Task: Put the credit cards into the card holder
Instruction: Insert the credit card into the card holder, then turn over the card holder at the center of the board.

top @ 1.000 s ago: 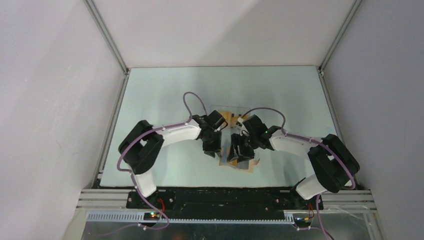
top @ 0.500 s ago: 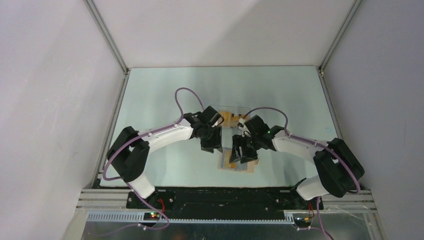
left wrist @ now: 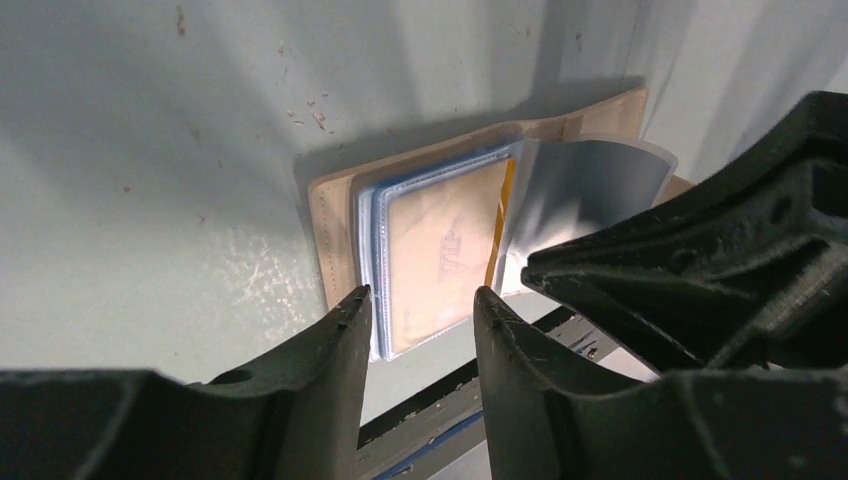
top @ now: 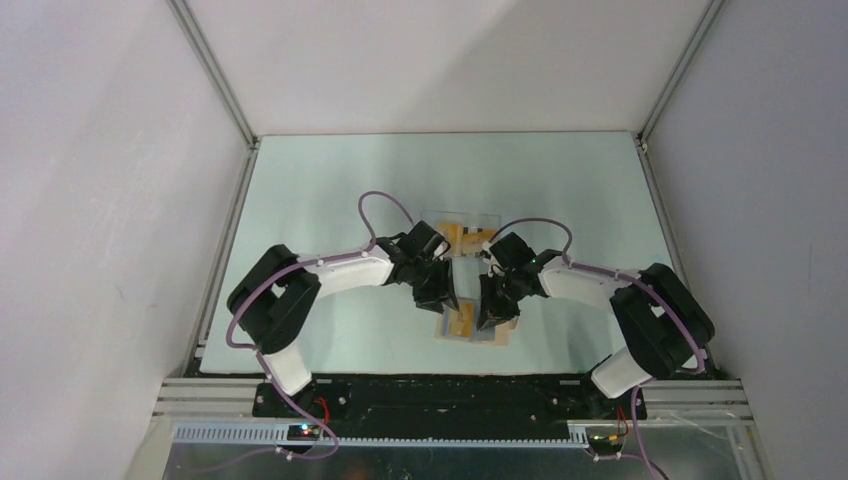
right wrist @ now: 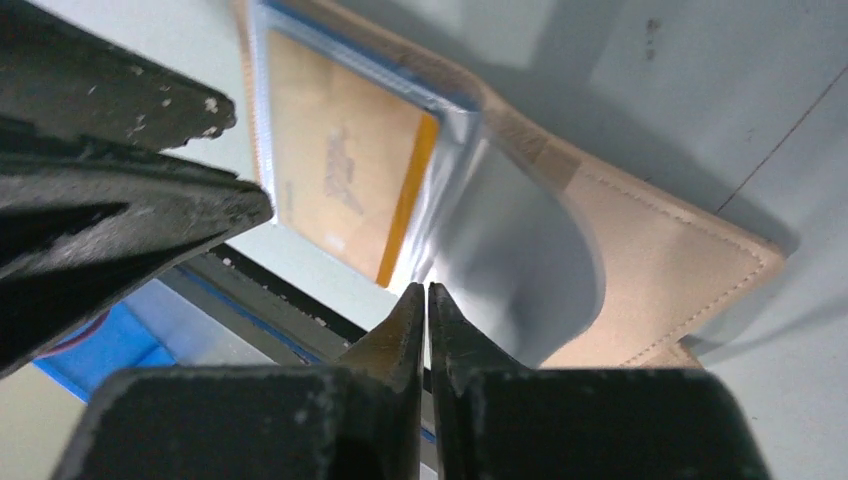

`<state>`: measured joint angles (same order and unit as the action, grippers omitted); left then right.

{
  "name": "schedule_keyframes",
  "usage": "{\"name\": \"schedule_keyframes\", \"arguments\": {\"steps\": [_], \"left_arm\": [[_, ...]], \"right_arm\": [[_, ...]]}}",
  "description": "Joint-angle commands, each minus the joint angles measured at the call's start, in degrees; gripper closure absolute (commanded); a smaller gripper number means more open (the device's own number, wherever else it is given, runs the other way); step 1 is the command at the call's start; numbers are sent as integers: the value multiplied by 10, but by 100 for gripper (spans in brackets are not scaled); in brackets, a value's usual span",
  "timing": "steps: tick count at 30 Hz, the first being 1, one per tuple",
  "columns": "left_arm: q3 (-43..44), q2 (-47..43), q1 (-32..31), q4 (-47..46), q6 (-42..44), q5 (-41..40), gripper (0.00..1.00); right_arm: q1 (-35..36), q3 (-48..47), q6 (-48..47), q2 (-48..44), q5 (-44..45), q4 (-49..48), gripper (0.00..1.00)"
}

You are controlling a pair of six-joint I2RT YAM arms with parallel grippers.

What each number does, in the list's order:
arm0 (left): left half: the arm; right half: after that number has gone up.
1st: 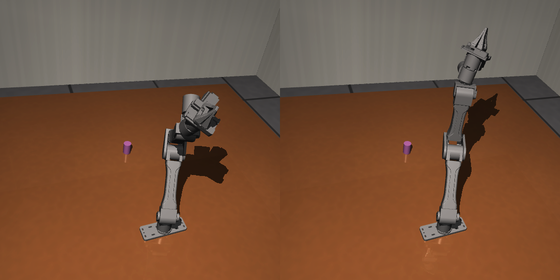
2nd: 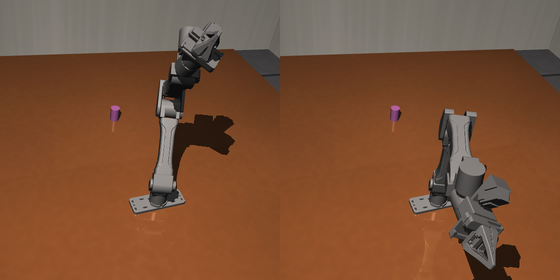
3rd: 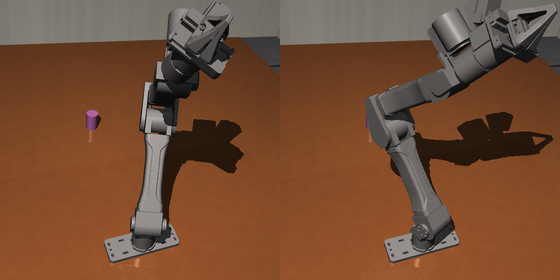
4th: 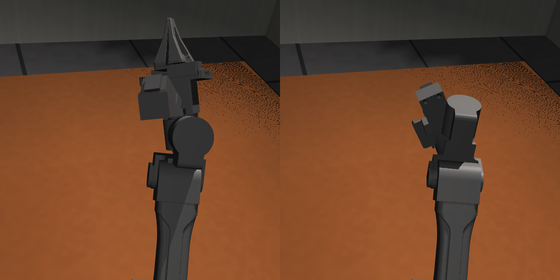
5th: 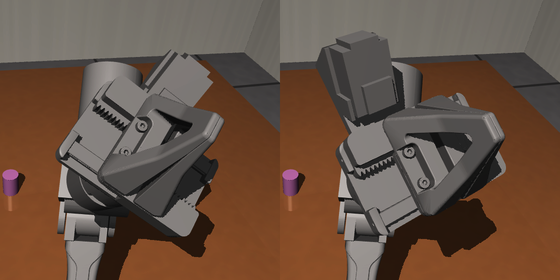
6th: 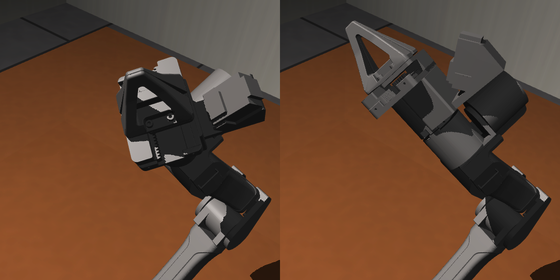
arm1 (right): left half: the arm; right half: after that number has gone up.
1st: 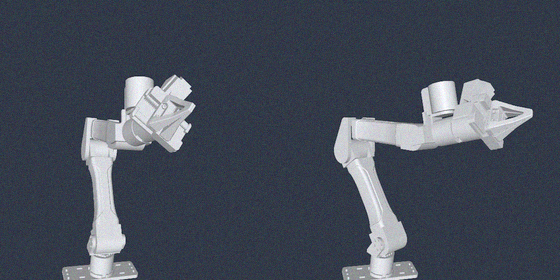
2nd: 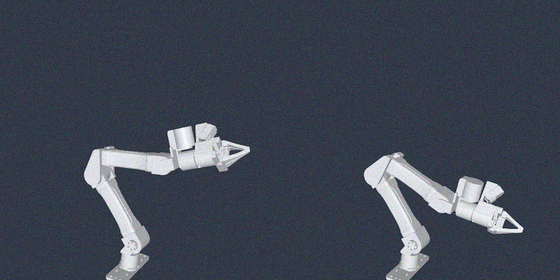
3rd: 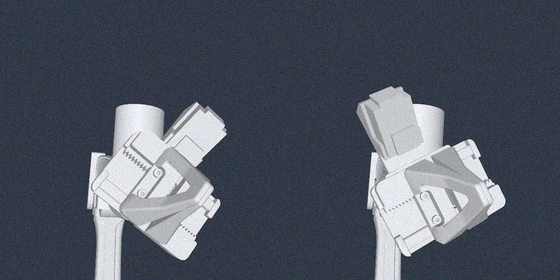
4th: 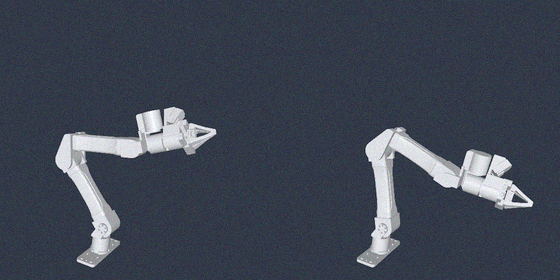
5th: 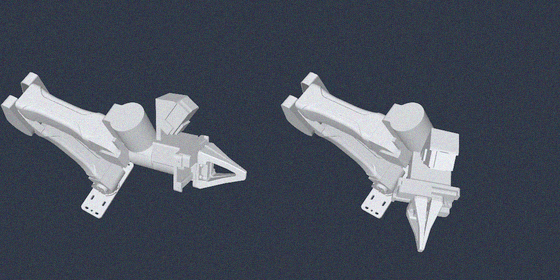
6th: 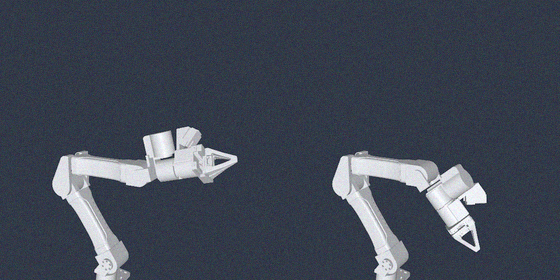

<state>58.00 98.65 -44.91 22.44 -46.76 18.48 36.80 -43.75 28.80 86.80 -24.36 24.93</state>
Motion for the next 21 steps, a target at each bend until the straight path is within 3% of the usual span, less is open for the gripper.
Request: {"name": "schedule_keyframes", "arguments": {"steps": [1,15,21], "left_arm": [[-4,7,3,-49,-13,28,54],[-4,42,0,-70,-19,46,58],[-22,15,1,-58,-27,-1,54]], "right_arm": [[-3,-6,-1,27,6,-7,95],[-3,-6,-1,50,0,-13,99],[-2,-6,0,53,-9,-17,99]]}}
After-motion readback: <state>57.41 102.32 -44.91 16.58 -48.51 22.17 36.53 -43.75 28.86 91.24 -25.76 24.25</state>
